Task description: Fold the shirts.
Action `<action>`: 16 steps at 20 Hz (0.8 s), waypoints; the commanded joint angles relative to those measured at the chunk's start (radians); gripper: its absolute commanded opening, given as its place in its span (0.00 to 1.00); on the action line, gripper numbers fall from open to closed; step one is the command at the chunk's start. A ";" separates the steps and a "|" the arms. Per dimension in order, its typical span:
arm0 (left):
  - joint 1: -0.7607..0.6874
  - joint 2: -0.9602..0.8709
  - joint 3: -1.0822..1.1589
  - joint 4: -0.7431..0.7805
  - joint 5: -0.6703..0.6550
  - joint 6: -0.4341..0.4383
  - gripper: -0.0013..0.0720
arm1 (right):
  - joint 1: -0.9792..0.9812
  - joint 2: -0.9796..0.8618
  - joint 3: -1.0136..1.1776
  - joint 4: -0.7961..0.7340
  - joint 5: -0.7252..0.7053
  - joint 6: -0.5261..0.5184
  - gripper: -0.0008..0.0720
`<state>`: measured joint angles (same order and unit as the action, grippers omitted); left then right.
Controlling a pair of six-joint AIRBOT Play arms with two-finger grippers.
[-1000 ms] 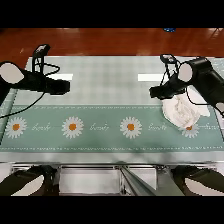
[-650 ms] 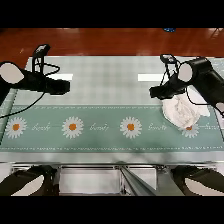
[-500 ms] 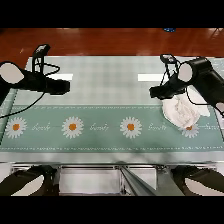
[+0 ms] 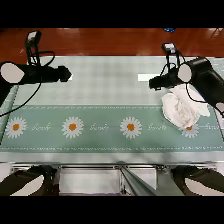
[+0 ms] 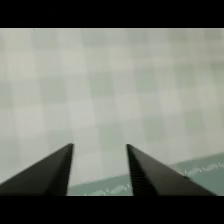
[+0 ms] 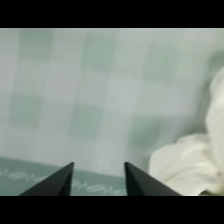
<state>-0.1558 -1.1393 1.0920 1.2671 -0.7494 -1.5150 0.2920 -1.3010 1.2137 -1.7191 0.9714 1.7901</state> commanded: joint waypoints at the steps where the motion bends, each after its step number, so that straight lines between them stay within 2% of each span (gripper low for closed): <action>1: 0.013 -0.029 0.000 0.055 0.235 0.002 0.71 | -0.032 -0.001 0.000 -0.389 -0.200 0.199 0.59; 2: 0.028 -0.042 0.000 0.054 0.235 0.002 0.71 | -0.079 -0.001 0.000 -0.476 -0.180 0.306 0.58; 4: 0.053 -0.064 0.000 0.053 0.188 -0.001 0.71 | -0.201 -0.001 0.000 -0.442 -0.103 0.332 0.58; 5: 0.058 -0.077 0.000 0.053 0.156 -0.001 0.71 | -0.269 -0.005 0.000 -0.370 -0.035 0.307 0.58; 8: 0.050 -0.129 0.000 0.042 0.082 -0.001 0.71 | -0.420 -0.013 -0.051 -0.071 0.097 0.026 0.57; 9: 0.045 -0.151 0.000 0.040 0.061 -0.001 0.71 | -0.440 -0.013 -0.090 -0.024 0.111 -0.032 0.57; 12: 0.024 -0.212 0.000 0.035 0.016 -0.001 0.71 | -0.446 -0.013 -0.213 -0.044 0.087 -0.034 0.57; 16: 0.019 -0.250 0.000 -0.036 0.002 -0.001 0.71 | -0.446 -0.091 -0.248 0.028 0.030 -0.018 0.57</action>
<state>-0.1318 -1.3598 1.0920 1.2823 -0.7181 -1.5154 -0.1421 -1.3468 1.0008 -1.7580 1.0168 1.7882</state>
